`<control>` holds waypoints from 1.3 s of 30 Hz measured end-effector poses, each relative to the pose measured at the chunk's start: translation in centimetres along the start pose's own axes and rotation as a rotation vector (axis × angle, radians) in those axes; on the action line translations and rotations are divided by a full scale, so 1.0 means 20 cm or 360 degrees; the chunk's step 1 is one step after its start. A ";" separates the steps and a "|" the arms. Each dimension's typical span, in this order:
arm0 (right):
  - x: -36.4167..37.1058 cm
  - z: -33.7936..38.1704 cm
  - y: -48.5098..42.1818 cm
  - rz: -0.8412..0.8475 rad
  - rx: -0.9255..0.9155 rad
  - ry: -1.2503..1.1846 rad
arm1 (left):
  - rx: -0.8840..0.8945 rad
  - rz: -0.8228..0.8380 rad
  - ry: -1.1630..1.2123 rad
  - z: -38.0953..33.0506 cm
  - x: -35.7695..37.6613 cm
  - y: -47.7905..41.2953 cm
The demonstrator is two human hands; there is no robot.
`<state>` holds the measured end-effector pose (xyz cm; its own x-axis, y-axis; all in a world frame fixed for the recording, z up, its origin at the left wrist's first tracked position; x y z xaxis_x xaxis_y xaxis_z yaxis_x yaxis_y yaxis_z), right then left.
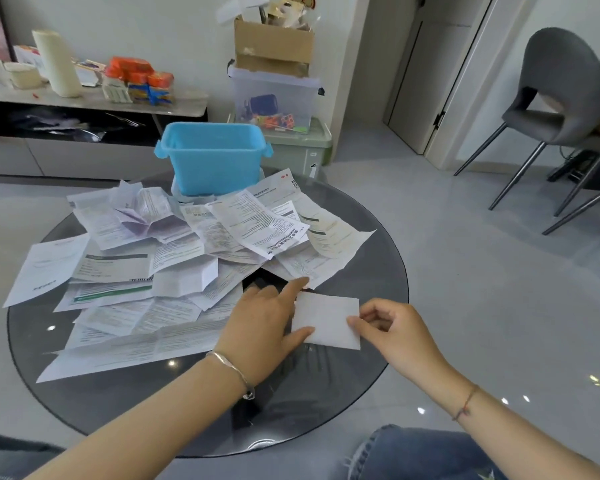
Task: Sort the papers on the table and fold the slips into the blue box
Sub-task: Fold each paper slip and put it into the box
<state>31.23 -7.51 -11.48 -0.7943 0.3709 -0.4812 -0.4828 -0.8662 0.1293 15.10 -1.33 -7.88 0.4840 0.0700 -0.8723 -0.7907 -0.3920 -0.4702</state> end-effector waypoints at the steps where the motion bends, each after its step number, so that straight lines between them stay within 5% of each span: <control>1: -0.01 0.00 -0.01 -0.0025 0.0023 0.0016 | 0.0003 -0.0010 -0.0062 0.00 0.00 0.00; 6: 0.00 -0.01 -0.06 -0.0036 0.0108 0.0104 | 0.0398 -0.0052 -0.0051 -0.16 0.06 0.01; 21: 0.00 -0.02 -0.06 -0.0080 0.0162 0.0233 | 0.0381 0.0255 0.0027 -0.19 0.16 0.11; 25: -0.01 0.03 -0.01 -0.0168 -0.0081 0.0398 | 0.0421 0.0300 0.0008 -0.20 0.17 0.12; 33: 0.16 0.18 0.24 -0.0211 -0.1057 0.1095 | 0.0474 0.0320 -0.0113 -0.20 0.16 0.13; 39: 0.15 0.13 0.29 -0.0253 -0.1183 0.1415 | 0.0589 0.0400 -0.0340 -0.20 0.14 0.11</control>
<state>25.12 -10.49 -9.97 -0.0644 0.3827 -0.9216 0.0152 -0.9230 -0.3844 16.18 -5.63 -10.80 0.2045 0.2168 -0.9546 -0.9719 -0.0713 -0.2244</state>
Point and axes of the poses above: each hand's wrist, its own y-axis away from the middle knuckle, its own x-axis out of the palm, z = x × y, the point moved 10 cm from there along -y, towards the middle knuckle, and after that the axes turned 12 degrees about x, right-handed, at the moved point
